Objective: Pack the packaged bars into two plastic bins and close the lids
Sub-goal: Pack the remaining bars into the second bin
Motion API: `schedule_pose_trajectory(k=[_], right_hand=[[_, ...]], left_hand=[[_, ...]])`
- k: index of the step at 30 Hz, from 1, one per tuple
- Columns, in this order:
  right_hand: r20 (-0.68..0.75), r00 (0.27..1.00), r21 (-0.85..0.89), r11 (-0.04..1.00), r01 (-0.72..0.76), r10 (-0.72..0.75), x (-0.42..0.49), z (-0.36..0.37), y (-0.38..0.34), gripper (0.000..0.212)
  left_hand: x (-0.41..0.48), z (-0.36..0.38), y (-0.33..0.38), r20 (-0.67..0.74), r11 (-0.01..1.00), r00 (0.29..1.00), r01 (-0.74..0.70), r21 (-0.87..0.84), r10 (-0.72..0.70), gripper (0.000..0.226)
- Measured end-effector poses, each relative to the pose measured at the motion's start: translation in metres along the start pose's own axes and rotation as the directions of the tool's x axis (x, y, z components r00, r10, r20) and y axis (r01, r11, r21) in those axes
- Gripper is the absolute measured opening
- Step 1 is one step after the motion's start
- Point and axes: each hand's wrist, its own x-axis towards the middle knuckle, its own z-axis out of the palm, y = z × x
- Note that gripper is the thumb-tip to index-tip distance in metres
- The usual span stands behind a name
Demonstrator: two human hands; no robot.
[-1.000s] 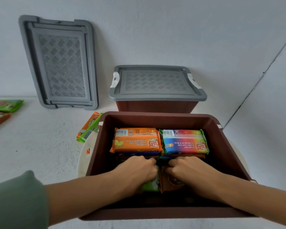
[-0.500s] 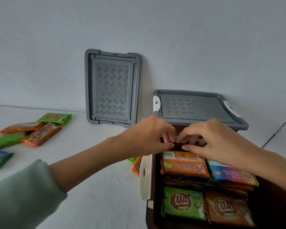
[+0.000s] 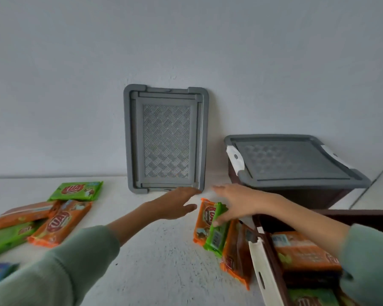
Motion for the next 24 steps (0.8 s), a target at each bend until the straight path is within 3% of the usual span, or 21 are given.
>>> schedule_pose_trajectory(k=[2,5,9,14,18,24], right_hand=[[0.177,0.981,-0.032,0.996,-0.08,0.085,0.011,0.008,0.0,0.116],[0.29,0.947,-0.062,0.99,-0.128,0.14,0.017,0.013,0.001,0.126],[0.363,0.923,-0.017,0.991,-0.131,0.128,0.016,0.007,0.002,0.107],[0.353,0.931,0.019,0.994,-0.108,0.094,0.018,0.008,0.005,0.093],[0.347,0.936,0.01,0.998,-0.066,0.058,0.019,0.01,0.008,0.076],[0.319,0.942,-0.042,0.994,-0.098,0.106,0.022,0.013,0.008,0.088]], left_hand=[[0.01,0.014,-0.009,0.038,0.999,0.999,-0.031,-0.012,0.031,0.057],[0.024,0.03,-0.018,0.056,0.997,0.996,-0.065,-0.042,0.067,0.063],[0.029,0.04,-0.022,0.079,0.995,0.995,-0.055,-0.082,0.062,0.061],[0.026,0.038,-0.022,0.046,0.982,0.994,-0.106,0.157,0.1,0.066],[0.016,0.03,-0.024,-0.035,0.946,0.992,-0.109,0.307,0.125,0.052],[-0.017,0.01,-0.041,-0.053,0.921,0.993,-0.073,0.382,0.101,0.044]])
